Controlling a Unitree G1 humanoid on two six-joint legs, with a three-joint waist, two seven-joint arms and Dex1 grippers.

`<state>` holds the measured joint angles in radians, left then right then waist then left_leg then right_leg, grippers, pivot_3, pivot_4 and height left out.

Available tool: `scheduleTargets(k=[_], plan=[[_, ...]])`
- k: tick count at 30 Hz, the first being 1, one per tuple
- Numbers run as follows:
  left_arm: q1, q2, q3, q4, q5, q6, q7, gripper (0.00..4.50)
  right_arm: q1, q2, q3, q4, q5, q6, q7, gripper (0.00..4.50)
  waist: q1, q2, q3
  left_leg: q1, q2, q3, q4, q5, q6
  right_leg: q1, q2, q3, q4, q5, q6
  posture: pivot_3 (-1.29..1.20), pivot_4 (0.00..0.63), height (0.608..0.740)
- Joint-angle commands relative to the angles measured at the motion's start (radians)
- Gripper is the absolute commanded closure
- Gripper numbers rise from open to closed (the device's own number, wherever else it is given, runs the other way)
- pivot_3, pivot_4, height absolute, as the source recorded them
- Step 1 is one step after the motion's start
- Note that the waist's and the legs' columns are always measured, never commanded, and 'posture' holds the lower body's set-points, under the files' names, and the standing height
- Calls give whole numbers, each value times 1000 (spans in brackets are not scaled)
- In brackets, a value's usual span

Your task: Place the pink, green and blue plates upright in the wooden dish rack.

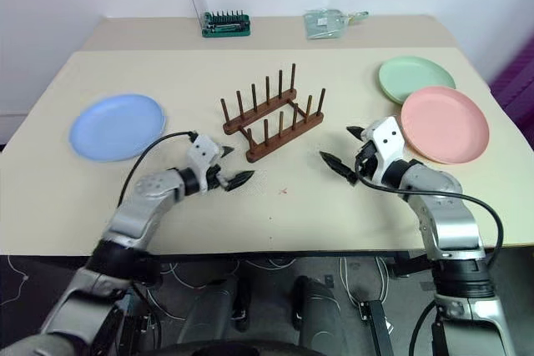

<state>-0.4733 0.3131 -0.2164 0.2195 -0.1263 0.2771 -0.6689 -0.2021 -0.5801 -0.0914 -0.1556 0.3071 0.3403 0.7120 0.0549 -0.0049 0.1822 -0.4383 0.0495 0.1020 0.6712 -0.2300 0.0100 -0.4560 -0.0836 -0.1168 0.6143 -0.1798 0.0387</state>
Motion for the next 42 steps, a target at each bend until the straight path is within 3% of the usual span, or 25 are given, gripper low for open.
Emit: scheduleTargets(k=[1, 6, 11, 15, 23, 30, 32, 33, 34, 36, 41, 42], plan=[[-10, -47, -47, 106, 37, -42, -11, 1296, 41, 19, 12, -65, -20, -8, -36, 0, -2, 1, -1, 0, 0, 0, 0, 0, 0, 0, 0, 0, 0, 0, 0, 0, 150, 730], [-18, -95, -41, 153, 54, -97, -18, 3682, 88, 43, 31, -106, -46, -8, -86, 0, -3, 4, -3, 0, 0, 0, 0, 0, 0, 0, 0, 0, 0, 0, 0, 0, 150, 730], [-13, -90, -51, 137, 66, -128, -62, 3739, 117, 18, 37, -117, -67, -1, -77, 0, -3, 5, -4, 0, 0, -1, 2, -1, 1, 1, 0, 0, 0, 0, 0, 0, 150, 730], [-56, -54, -107, 170, 100, -232, -198, 3739, 136, -47, 17, -88, -81, -11, -32, 0, -6, 5, -4, 0, 0, -1, 2, -1, 2, 1, 0, 0, 0, 0, 0, 0, 150, 730], [-261, -84, -144, 480, 139, -403, -374, 3739, 173, -80, -44, -84, -90, -25, -49, 0, -11, 4, -3, -5, 0, -3, 7, -2, 4, 0, 0, -3, 0, -1, 0, 0, 150, 730], [-304, -66, -101, 586, 154, -393, -335, 274, 261, -90, -99, -145, -93, -6, -68, 0, -19, 4, -3, -5, 0, -3, 7, -3, 5, 0, 0, -3, 0, -1, 1, 0, 150, 730], [-259, -22, -88, 521, 146, -339, -347, 84, 266, -99, -111, -142, -85, 8, -59, 0, -22, 4, -3, -5, 1, -3, 7, -3, 5, -1, 1, -3, 0, -1, 1, 0, 150, 730], [-236, -5, -83, 484, 139, -312, -356, 0, 269, -103, -114, -143, -84, 13, -55, 520, -30, 4, -3, -4, 1, -3, 7, -3, 5, -1, 1, -3, 0, -1, 1, 0, 150, 730], [-194, 20, -75, 412, 122, -272, -373, 232, 268, -110, -112, -138, -90, 19, -54, 852, -36, 4, -3, -4, 2, -3, 6, -4, 5, -1, 2, -3, 0, -1, 0, 0, 150, 730], [-123, 57, -67, 281, 90, -201, -399, 967, 263, -118, -107, -129, -100, 20, -56, 1811, -51, 4, -4, -4, 3, -3, 6, -4, 5, -1, 2, -3, 0, -1, 0, 0, 150, 730], [66, 139, -152, -136, 61, -21, -454, 3430, 194, -128, -37, -54, -159, 25, -64, 4268, -67, 4, -4, 2, 2, -2, -3, -3, 4, 0, 2, 1, 0, -1, 0, 0, 150, 730], [74, 136, -168, -175, 74, -13, -440, 3502, 180, -128, -26, -39, -171, 26, -67, 4399, -64, 4, -5, 4, 2, -1, -3, -3, 4, 1, 2, 2, 0, -2, 0, 0, 150, 730]])
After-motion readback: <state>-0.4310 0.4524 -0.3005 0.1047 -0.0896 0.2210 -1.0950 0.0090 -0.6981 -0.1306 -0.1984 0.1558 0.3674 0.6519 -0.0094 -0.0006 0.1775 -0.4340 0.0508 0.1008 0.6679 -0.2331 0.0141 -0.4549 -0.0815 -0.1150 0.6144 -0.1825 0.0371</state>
